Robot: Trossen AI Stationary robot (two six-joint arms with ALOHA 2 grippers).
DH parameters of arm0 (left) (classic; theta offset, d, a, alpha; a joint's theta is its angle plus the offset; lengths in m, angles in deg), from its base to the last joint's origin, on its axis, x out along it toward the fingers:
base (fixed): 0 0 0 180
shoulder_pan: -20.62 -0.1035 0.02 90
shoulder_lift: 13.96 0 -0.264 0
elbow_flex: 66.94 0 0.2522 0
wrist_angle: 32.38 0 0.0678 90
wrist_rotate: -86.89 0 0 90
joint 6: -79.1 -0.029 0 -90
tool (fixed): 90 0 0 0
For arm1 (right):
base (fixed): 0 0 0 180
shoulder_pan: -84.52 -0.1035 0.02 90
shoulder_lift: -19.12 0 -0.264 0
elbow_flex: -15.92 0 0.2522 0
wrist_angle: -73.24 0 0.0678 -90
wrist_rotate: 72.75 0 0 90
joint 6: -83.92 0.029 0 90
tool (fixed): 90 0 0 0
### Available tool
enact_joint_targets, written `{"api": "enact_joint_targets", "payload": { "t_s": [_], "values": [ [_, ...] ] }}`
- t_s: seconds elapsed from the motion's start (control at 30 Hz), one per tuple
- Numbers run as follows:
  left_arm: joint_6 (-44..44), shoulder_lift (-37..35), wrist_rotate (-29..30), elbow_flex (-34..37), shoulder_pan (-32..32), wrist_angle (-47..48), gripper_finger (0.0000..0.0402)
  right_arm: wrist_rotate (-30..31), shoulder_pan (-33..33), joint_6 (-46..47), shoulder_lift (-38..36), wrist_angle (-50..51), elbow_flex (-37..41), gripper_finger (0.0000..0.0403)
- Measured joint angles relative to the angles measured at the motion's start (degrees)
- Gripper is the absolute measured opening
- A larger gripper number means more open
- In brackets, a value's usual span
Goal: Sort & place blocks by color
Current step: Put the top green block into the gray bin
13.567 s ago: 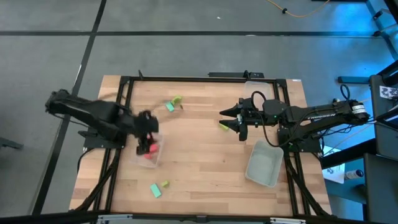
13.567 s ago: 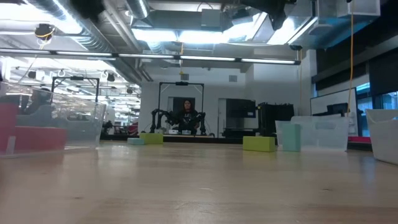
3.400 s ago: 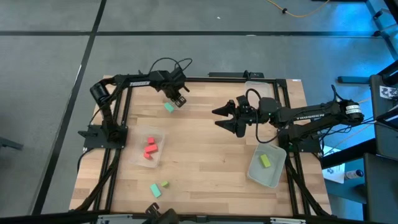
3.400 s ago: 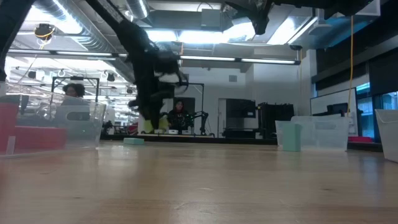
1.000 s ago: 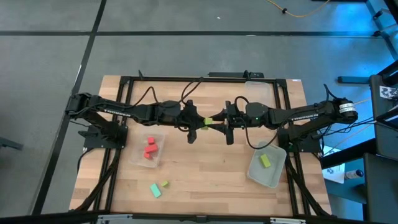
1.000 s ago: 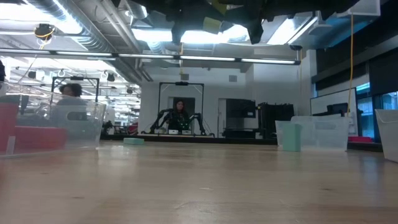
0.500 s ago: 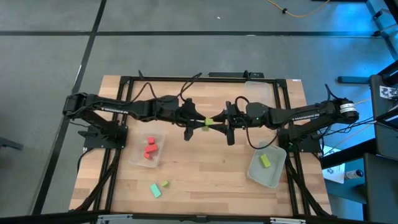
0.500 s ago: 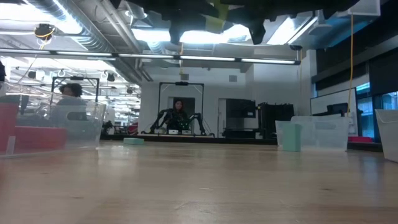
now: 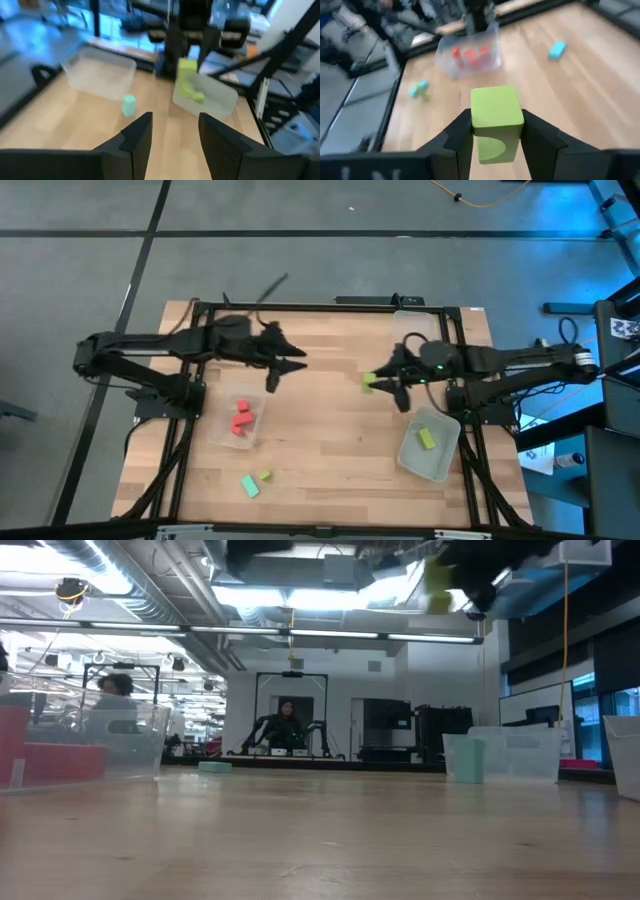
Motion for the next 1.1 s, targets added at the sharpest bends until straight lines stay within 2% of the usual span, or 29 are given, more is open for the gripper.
{"api": "enact_joint_targets", "payload": {
  "t_s": [0.13,0.33,0.47,0.77,0.83,0.93,1.1],
  "values": [
    [-0.5,-5.4,4.2,5.3,1.1,-6.3,0.0153,0.7,-3.5,4.0,-6.3,4.9,0.0,0.0134],
    [2.6,-11.5,9.8,19.5,5.2,-28.8,0.0152,11.6,-8.4,3.7,-11.4,1.9,0.0,0.0134],
    [2.9,-12.1,10.2,25.0,7.5,-39.2,0.0151,13.5,-8.8,1.4,-11.6,-1.3,0.0,0.0134],
    [2.0,-12.1,11.2,25.8,8.7,-42.3,0.0151,13.1,-8.8,1.6,-11.6,-1.4,0.0,0.0134],
    [2.0,-12.1,11.2,25.9,8.7,-42.3,0.0151,11.0,-8.8,4.2,-11.6,-1.1,0.0,0.0134],
    [2.0,-12.1,11.2,25.9,8.7,-42.3,0.0151,3.2,-8.9,11.2,-11.2,0.1,0.0,0.0134],
    [2.0,-12.1,11.2,25.9,8.7,-42.3,0.0151,-10.4,-12.7,26.9,-8.0,11.3,0.0,0.0134]
  ]
}}
